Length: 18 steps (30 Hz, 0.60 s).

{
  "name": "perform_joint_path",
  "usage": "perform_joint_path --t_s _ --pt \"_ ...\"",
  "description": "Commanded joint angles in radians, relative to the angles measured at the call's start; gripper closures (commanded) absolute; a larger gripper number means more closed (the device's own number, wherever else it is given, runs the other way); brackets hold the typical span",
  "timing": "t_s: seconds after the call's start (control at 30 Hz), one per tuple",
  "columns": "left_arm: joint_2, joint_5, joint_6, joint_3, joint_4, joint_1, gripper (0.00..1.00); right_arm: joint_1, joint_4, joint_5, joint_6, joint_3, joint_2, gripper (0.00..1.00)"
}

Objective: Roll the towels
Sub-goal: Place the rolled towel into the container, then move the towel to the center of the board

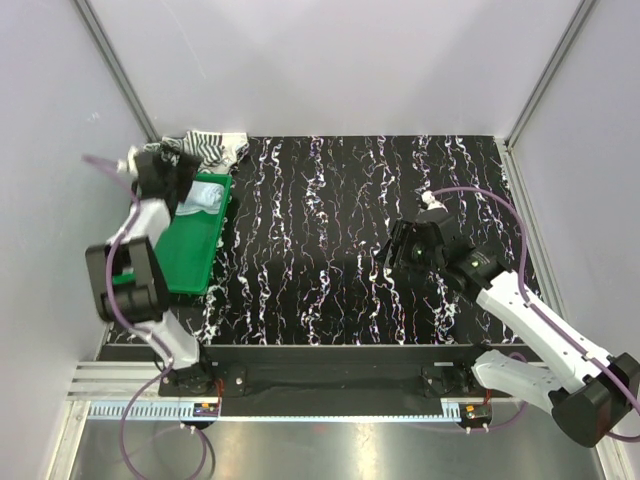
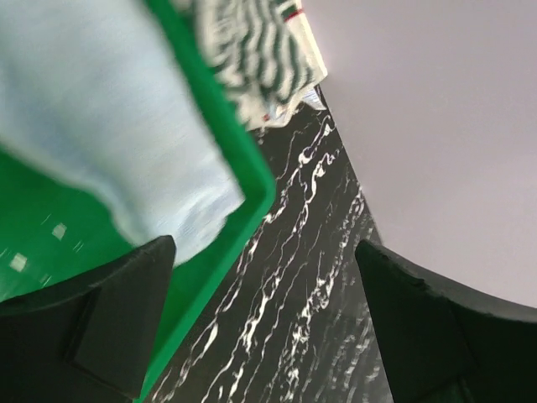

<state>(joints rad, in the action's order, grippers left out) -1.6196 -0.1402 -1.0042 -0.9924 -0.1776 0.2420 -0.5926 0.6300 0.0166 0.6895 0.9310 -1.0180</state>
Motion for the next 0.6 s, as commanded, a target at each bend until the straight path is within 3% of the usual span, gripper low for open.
perform_joint_path --t_s 0.0,0.03,0.17,0.2,0.33,0.57 --pt "-0.158 0.054 0.179 -0.428 0.260 -0.087 0.05 0.002 -0.036 -0.006 0.010 -0.018 -0.002 0.36" --pt "-0.205 0.071 0.209 -0.499 0.364 -0.098 0.05 0.002 -0.042 -0.009 0.013 -0.021 -0.008 0.36" --pt "-0.441 0.134 0.291 -0.835 0.527 -0.141 0.05 0.002 -0.056 -0.014 0.008 -0.017 -0.024 0.36" --pt "-0.482 0.136 0.314 -0.973 0.597 -0.141 0.05 0.002 -0.055 -0.014 0.007 -0.017 -0.019 0.36" --pt "-0.666 0.164 0.372 -1.231 0.756 -0.148 0.05 0.002 -0.041 -0.001 0.001 -0.026 0.007 0.35" --pt "-0.753 0.244 0.522 -1.270 0.734 -0.171 0.05 0.002 -0.019 0.005 -0.001 -0.037 0.029 0.35"
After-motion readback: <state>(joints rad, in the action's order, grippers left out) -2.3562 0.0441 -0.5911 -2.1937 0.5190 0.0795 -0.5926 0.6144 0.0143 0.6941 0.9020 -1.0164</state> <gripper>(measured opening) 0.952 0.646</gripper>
